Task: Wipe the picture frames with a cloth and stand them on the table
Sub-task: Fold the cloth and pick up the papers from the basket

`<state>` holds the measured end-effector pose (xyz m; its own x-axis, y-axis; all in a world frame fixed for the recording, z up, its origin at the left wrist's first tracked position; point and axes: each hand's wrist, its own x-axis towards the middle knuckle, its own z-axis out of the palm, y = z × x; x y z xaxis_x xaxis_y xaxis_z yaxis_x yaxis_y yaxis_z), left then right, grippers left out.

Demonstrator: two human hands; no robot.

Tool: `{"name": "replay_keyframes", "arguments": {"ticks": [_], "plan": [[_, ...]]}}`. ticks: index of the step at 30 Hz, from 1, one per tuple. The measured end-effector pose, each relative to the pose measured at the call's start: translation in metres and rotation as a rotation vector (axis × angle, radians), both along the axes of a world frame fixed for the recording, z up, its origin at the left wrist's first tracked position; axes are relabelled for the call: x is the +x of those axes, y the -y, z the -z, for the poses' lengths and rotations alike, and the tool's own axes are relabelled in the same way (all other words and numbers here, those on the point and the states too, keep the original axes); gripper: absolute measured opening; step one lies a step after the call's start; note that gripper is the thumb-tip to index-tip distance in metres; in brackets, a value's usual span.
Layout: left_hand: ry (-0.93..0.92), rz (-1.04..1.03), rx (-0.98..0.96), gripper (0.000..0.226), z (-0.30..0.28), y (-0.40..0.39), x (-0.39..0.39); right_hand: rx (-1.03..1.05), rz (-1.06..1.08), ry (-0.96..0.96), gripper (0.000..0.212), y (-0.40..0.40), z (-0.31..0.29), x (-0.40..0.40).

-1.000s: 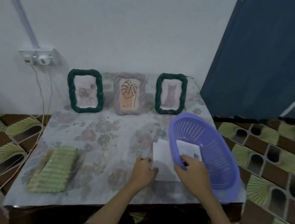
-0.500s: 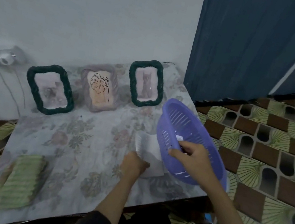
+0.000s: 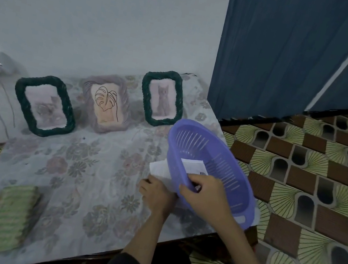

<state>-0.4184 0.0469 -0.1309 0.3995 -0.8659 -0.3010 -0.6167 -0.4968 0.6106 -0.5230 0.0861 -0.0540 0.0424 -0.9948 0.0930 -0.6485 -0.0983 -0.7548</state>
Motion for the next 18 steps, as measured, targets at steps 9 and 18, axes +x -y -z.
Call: {"name": "replay_keyframes", "arguments": {"ticks": [9,18], "plan": [[-0.199,0.068,0.135,0.052,-0.003,0.011,0.007,-0.07,0.061,-0.269,0.025,-0.001,-0.01,-0.003],[-0.353,-0.019,0.026,0.042,0.001,0.013,0.025,-0.106,0.11,-0.162,0.042,0.004,-0.01,-0.03]]}}
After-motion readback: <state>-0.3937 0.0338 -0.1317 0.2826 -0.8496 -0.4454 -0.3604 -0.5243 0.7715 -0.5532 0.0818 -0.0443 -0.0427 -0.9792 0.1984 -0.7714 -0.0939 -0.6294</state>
